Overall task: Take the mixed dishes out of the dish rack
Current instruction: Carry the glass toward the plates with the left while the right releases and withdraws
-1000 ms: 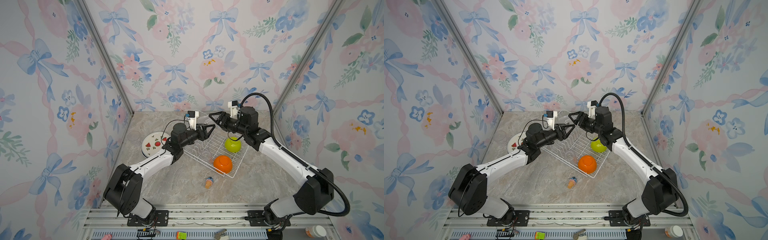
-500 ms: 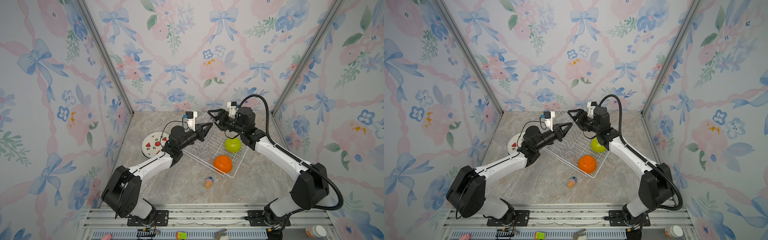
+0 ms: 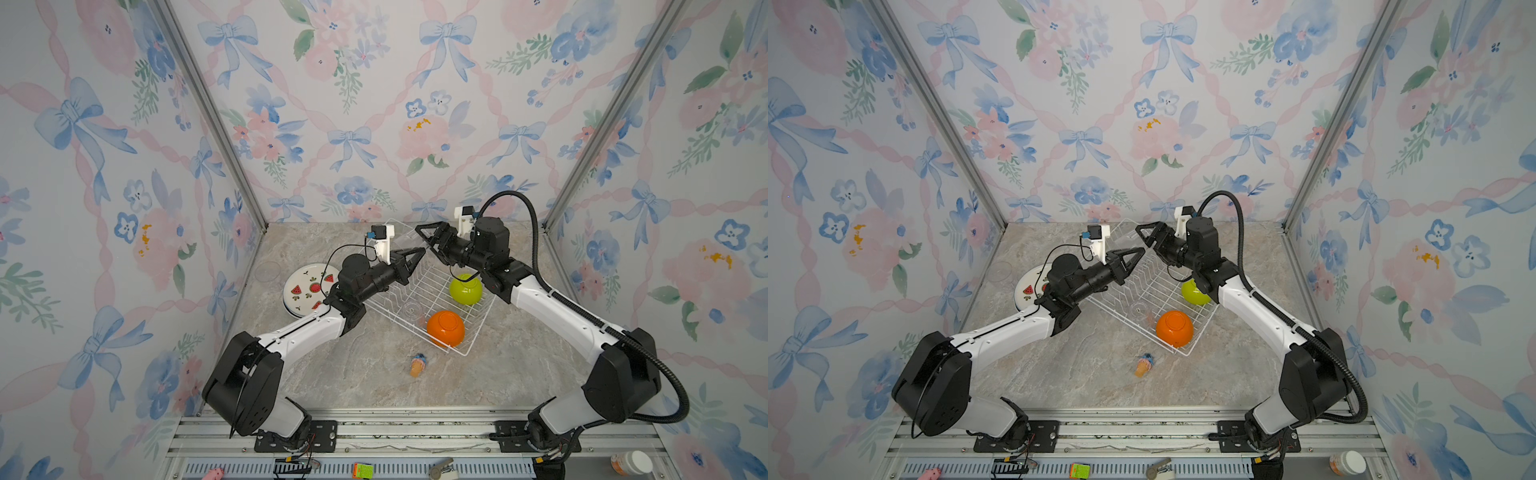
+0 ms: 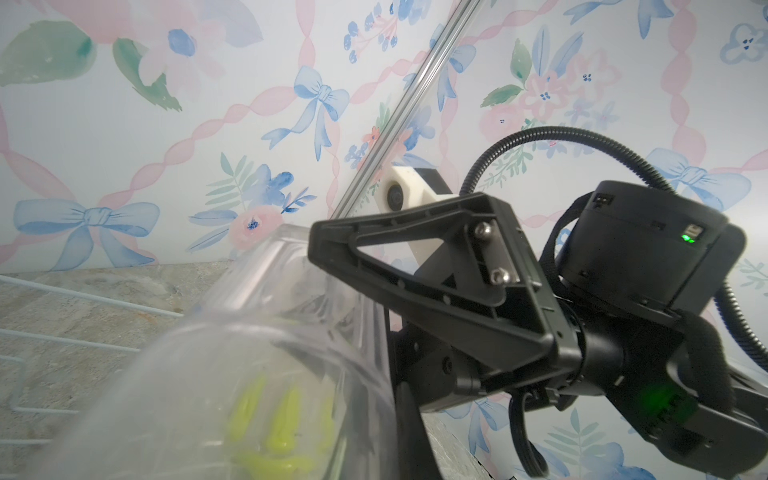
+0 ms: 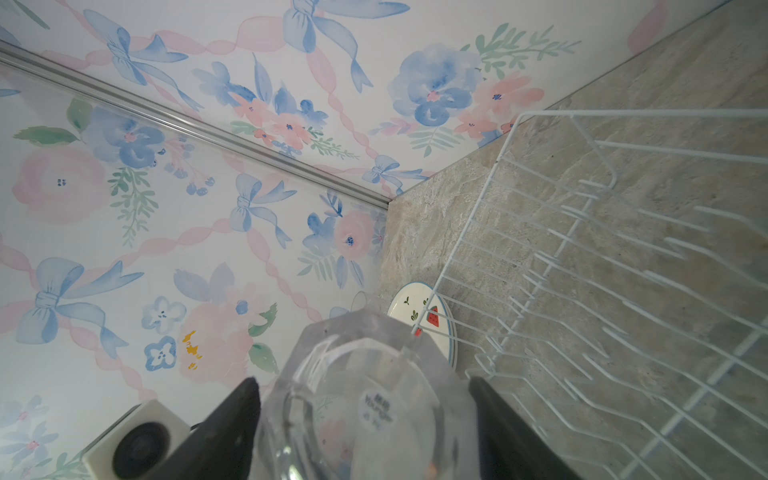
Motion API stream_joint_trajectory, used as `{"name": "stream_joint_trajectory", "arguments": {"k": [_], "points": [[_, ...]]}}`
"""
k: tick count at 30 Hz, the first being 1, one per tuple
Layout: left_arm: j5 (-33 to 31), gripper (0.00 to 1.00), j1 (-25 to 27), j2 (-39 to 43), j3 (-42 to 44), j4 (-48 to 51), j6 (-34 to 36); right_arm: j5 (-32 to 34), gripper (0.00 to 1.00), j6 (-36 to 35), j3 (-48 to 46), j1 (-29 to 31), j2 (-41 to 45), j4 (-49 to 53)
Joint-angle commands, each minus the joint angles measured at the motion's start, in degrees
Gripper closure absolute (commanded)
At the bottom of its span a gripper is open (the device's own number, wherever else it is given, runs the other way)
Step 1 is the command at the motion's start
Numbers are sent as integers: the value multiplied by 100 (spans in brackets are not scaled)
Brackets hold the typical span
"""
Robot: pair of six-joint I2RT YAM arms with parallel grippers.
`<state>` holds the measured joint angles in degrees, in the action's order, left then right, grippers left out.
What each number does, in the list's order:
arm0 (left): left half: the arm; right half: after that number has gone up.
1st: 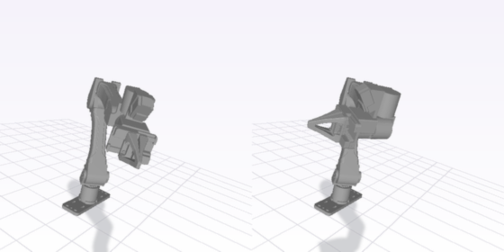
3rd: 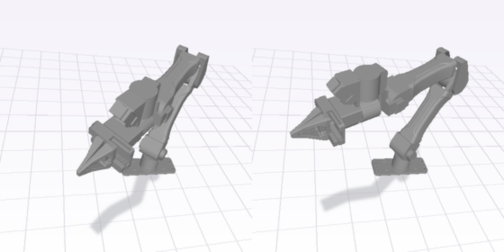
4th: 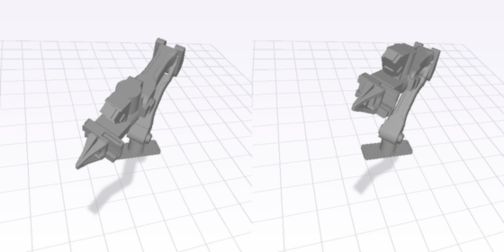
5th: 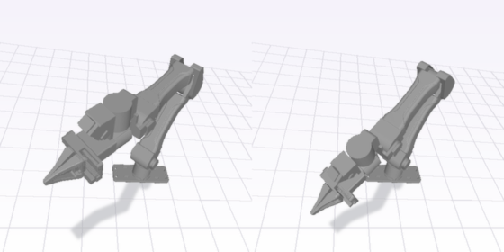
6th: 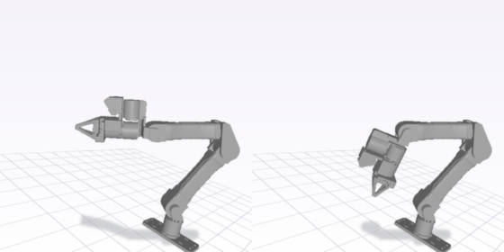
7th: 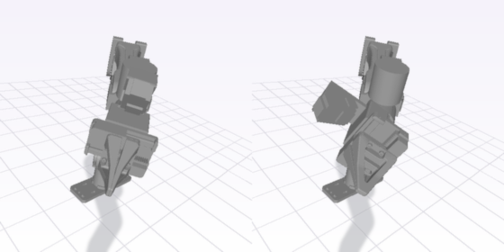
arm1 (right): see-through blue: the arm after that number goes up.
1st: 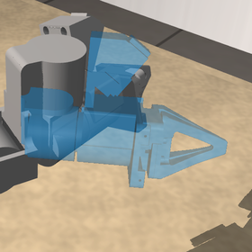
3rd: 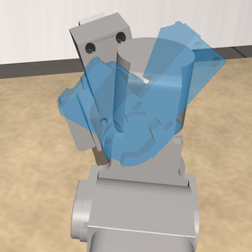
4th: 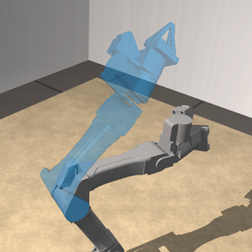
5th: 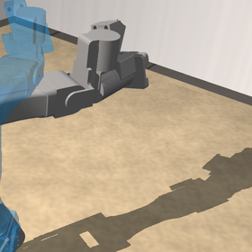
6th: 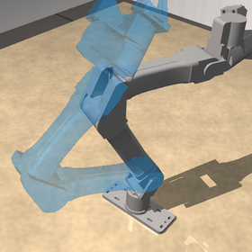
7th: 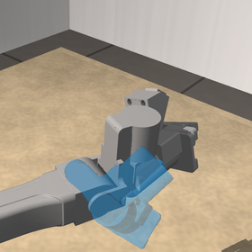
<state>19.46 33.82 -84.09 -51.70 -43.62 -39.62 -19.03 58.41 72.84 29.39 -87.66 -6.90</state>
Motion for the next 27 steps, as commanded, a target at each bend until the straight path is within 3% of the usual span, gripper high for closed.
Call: {"name": "stream_joint_trajectory", "arguments": {"k": [1,10,20,27], "points": [[-335,100,-77,-63,-83,23,-143,-84,15,-612,-90,129,264,234],[-331,100,-77,-98,-67,28,-194,-21,0,-610,-147,102,343,232],[-517,100,-86,83,130,49,-225,330,2,-885,-156,91,516,632],[-765,100,-301,458,194,981,-132,829,3,-1560,-156,94,850,1538]]}}
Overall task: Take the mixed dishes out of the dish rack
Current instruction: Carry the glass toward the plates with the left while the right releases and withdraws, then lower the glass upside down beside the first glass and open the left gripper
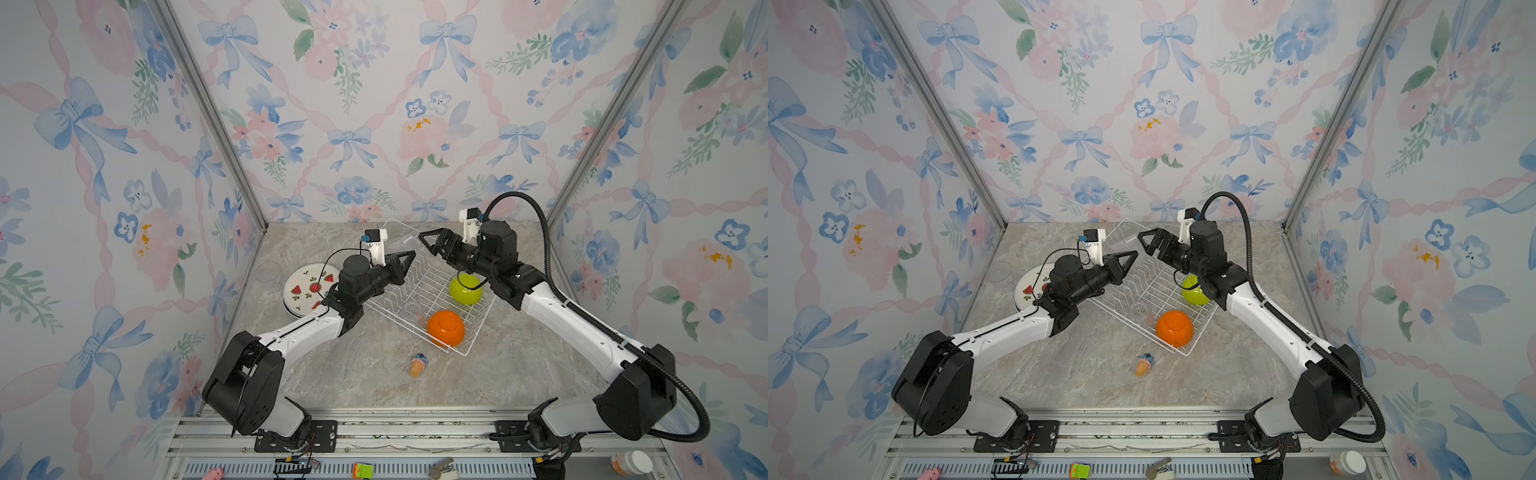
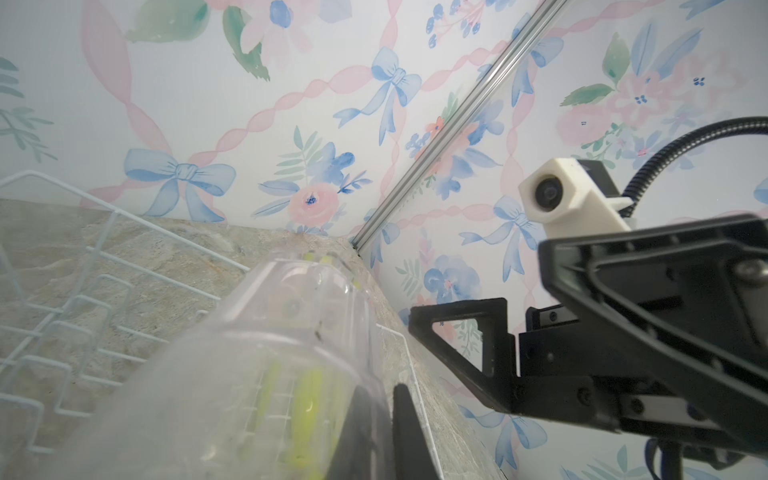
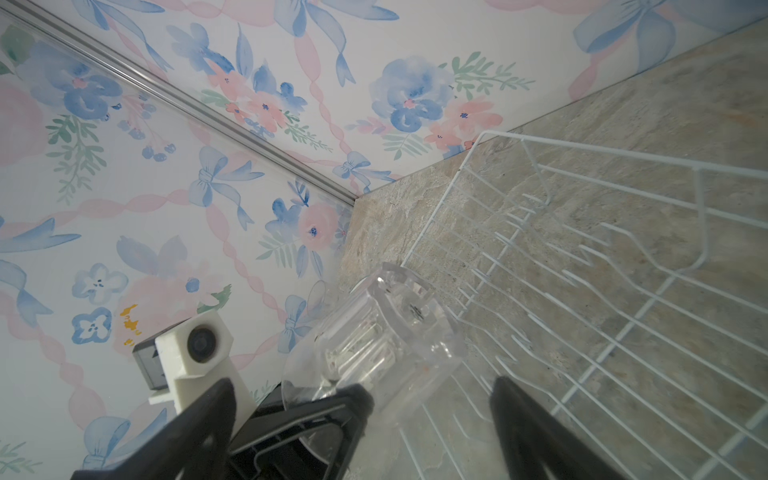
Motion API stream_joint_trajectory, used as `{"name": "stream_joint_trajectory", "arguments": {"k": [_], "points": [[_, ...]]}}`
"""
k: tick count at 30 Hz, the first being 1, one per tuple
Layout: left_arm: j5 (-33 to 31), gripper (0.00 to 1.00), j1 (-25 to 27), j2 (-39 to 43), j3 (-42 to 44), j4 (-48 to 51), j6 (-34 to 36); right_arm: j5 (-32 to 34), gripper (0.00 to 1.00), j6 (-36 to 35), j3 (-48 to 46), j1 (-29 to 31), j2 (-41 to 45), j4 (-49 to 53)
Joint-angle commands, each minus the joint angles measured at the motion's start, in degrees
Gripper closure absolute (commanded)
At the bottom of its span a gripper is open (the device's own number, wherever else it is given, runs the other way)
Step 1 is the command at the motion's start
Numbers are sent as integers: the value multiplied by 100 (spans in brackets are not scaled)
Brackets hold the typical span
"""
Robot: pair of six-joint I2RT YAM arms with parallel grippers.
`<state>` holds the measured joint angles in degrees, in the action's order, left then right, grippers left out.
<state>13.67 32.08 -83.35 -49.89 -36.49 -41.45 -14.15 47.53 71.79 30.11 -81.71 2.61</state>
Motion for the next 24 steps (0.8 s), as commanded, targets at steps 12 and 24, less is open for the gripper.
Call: {"name": "stream_joint_trajectory", "arguments": {"k": [12,24], "points": [[-2097,100,-569,1876,-217,3164,879,1987,3,-2018,-377,57,770,1926],[-3550,100,-861,2852,56,5835,748,2013,3,-2651,-954,44,1007,1721]]}}
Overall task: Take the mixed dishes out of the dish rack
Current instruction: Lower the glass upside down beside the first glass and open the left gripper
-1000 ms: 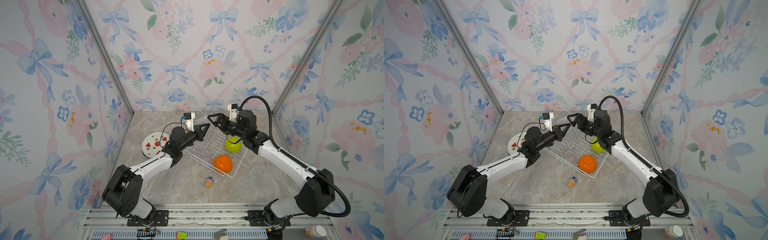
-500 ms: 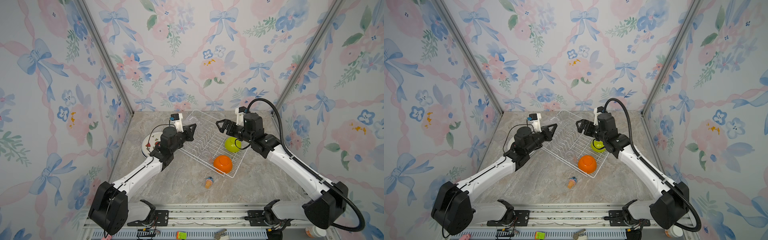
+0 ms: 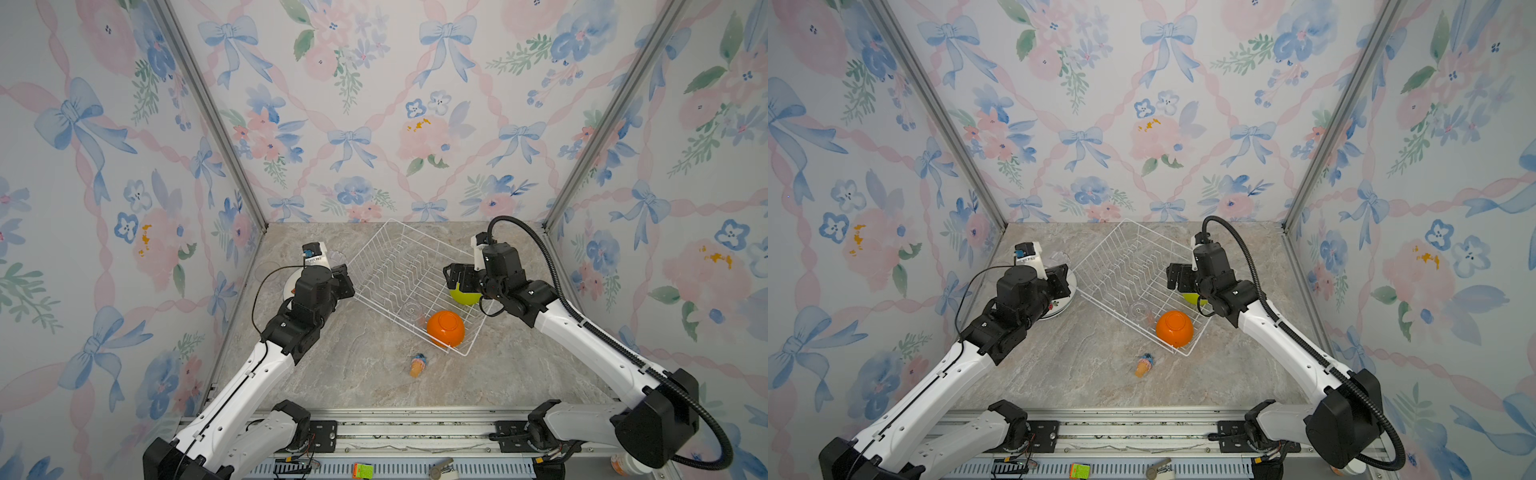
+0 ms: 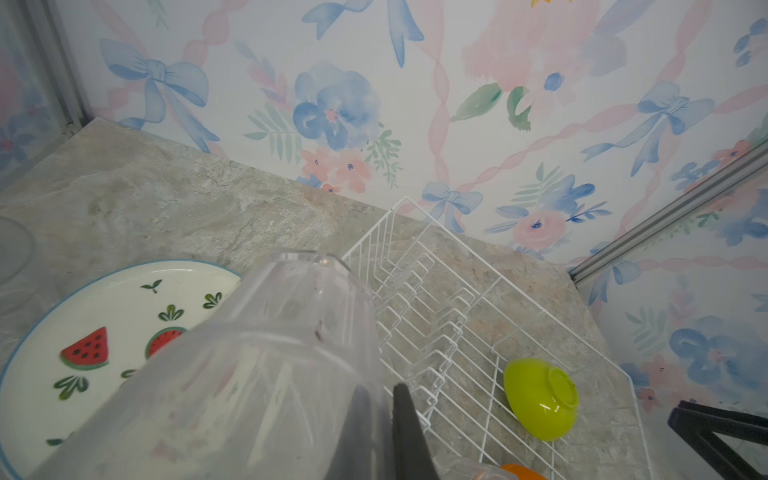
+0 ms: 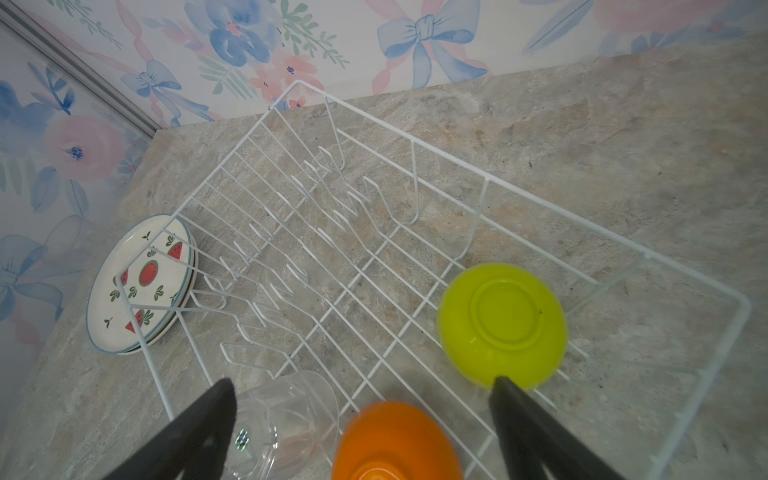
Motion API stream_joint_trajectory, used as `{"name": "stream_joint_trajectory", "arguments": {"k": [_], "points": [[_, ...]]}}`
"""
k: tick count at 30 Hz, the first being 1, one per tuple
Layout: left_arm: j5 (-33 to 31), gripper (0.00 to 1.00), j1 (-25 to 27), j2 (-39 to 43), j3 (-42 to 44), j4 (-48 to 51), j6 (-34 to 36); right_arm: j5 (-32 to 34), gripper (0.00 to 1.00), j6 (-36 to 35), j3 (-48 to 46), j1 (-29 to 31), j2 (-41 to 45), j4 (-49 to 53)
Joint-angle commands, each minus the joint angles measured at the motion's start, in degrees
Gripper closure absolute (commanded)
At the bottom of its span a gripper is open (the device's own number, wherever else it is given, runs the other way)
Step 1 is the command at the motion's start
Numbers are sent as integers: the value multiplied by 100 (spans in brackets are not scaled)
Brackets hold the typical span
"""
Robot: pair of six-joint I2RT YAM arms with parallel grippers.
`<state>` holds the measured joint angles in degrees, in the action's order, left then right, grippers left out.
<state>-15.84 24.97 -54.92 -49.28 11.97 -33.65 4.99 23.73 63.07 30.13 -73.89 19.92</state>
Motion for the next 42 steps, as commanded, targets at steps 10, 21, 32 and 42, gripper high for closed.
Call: {"name": "stream_joint_trajectory", "arguments": {"k": [10,21,32,42], "points": [[-35,100,-1874,-277,-405,1981,177,-147,3,-353,-489,-98,241,-21],[-141,100,-2867,-1051,-671,2370,233,-499,3,-499,-826,-430,417,-158],[309,100,-3309,-1916,-919,2407,362,-627,3,-463,-1086,-740,410,-278],[364,100,-3545,-2615,-1186,2411,519,-649,3,-479,-1147,-830,279,-321]]}}
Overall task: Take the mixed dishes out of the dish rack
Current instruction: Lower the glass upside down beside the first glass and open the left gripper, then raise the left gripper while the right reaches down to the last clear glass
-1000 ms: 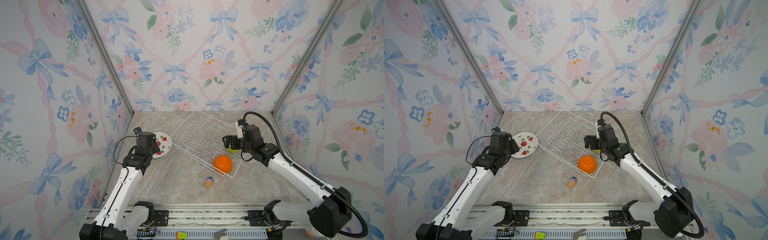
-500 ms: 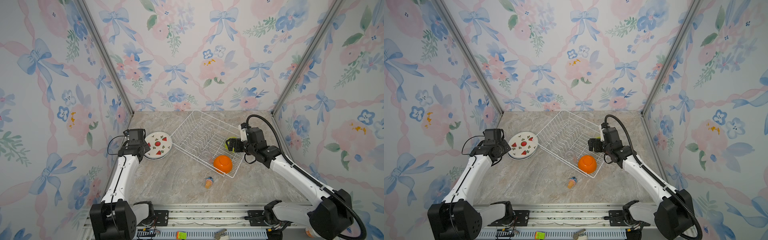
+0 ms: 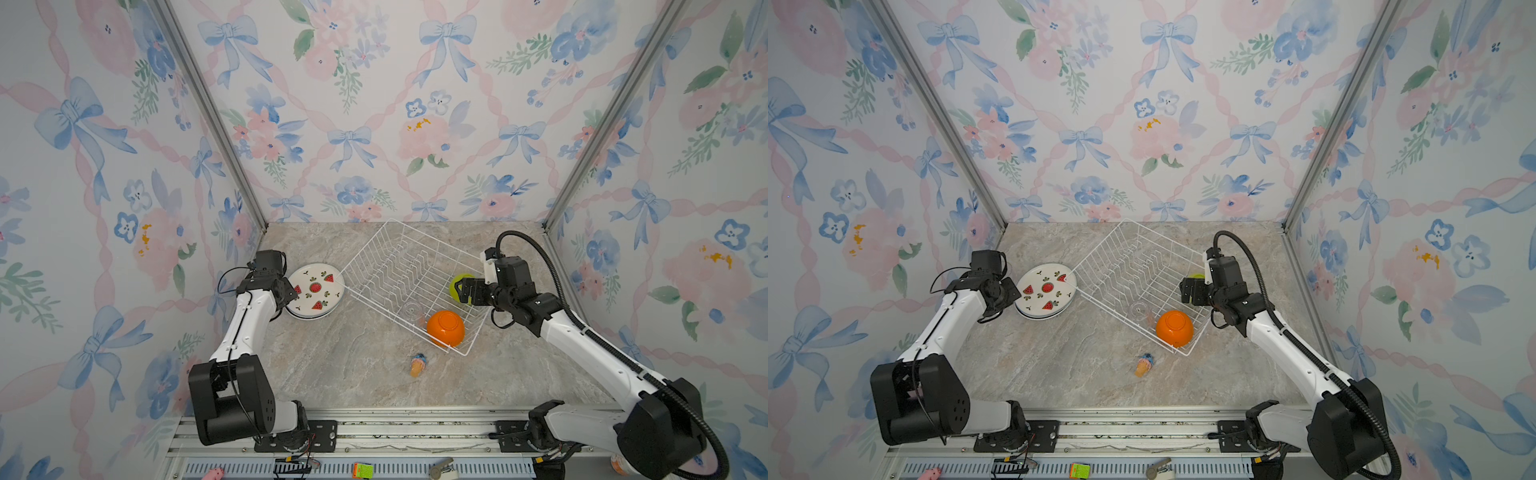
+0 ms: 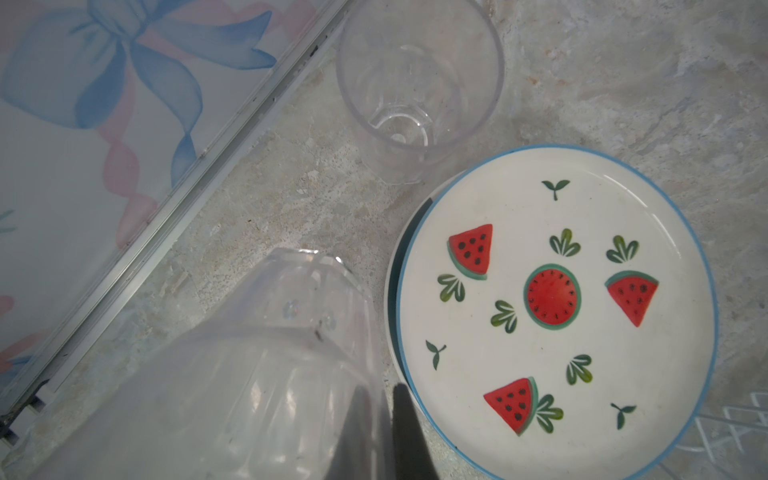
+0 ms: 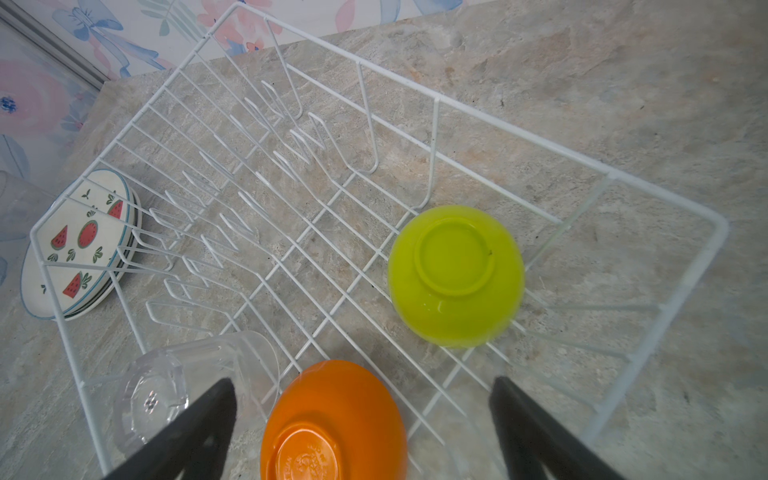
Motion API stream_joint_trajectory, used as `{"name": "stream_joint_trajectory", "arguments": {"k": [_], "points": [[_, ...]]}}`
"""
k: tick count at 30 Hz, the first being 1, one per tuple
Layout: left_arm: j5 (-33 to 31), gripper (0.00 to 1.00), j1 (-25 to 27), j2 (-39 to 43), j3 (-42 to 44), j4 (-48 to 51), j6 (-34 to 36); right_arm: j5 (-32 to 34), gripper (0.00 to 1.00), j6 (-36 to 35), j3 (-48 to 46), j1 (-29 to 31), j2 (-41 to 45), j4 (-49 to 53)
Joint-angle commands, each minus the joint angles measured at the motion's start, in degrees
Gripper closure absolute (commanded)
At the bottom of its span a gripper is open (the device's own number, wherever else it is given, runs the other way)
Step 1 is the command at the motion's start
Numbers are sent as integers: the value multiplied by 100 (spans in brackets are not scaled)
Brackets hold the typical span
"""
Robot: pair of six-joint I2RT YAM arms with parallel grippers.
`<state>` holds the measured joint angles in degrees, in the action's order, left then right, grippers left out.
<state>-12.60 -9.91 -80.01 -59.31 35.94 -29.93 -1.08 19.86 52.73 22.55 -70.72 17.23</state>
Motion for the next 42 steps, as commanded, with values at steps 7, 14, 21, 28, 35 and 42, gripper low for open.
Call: {"name": "stream_joint_trajectory", "arguments": {"k": [7,14,21,28,35,42], "points": [[87,100,-133,-645,-388,9,280,-163,3,-50,-149,-189,-135,-79],[71,100,-238,-1226,-694,11,442,-173,3,-52,-158,-238,-150,-71],[242,90,-292,-1591,-943,32,557,-233,3,-28,-123,-271,-234,-54],[372,56,-301,-1626,-977,55,660,-217,3,-17,-95,-266,-310,-35],[359,23,-301,-1286,-969,123,704,-300,3,18,-37,-210,-340,-34],[585,2,-305,-541,-877,211,814,35,3,28,12,246,-287,147]]}}
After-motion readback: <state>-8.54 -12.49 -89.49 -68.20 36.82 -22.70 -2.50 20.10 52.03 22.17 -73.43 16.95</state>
